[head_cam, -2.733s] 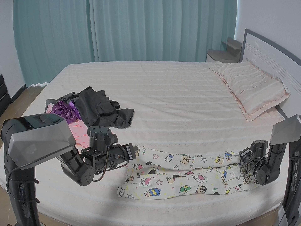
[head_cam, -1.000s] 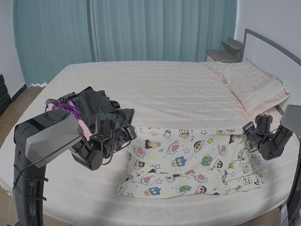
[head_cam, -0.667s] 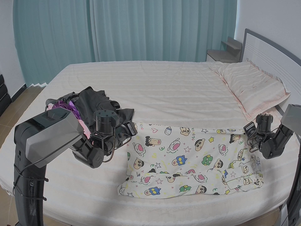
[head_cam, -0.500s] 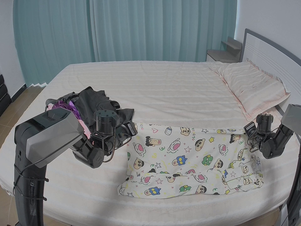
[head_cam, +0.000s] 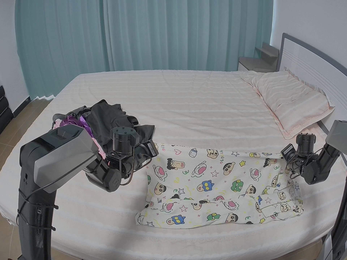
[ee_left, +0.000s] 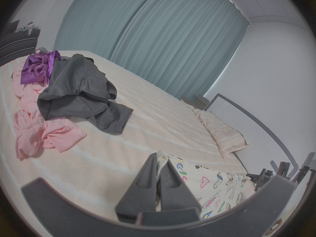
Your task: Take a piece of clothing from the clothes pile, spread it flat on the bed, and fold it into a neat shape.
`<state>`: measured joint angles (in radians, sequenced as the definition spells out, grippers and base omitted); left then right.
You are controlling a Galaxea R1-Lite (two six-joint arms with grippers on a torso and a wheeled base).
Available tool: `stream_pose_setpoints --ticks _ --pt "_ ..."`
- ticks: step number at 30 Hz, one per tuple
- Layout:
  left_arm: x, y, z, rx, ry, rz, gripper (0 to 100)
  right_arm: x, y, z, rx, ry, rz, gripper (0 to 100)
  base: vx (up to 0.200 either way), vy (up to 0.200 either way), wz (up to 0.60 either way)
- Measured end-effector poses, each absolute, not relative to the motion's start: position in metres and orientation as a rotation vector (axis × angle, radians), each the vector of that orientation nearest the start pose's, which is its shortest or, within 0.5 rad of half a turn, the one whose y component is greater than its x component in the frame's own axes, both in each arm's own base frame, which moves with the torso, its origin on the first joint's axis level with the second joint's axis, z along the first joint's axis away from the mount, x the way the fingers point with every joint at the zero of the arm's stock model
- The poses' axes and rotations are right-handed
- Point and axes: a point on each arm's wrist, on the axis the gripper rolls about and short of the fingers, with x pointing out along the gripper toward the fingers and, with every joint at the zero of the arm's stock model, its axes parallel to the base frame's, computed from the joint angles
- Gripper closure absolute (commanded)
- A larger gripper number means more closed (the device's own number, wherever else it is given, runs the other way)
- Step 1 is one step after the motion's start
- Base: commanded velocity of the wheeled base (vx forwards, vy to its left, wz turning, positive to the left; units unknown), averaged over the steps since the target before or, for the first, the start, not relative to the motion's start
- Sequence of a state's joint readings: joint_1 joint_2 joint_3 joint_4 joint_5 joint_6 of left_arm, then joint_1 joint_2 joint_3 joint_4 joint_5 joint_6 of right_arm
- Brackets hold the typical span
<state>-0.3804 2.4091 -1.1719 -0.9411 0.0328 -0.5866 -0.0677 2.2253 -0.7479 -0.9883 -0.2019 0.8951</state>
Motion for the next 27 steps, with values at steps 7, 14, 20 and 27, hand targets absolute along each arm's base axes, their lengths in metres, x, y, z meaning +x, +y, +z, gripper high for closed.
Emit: stream_pose_setpoints --ticks 7,14,20,27 --pt "0.423 -0.170 0.023 -0.510 0.383 -0.231 100 0.376 -0.029 0.026 0.839 0.318 -0.447 100 0.000 0.000 0.00" --pt "0.426 -0.170 0.013 -0.507 0.397 -0.224 100 0.384 -0.028 0.015 0.837 0.333 -0.446 100 0.000 0.000 0.00" --pt "0.424 -0.169 0.006 -0.500 0.426 -0.212 100 0.380 -0.027 0.011 0.833 0.351 -0.453 100 0.000 0.000 0.00" --pt "0.413 -0.166 -0.003 -0.486 0.471 -0.197 100 0.369 -0.026 0.009 0.827 0.386 -0.453 100 0.000 0.000 0.00"
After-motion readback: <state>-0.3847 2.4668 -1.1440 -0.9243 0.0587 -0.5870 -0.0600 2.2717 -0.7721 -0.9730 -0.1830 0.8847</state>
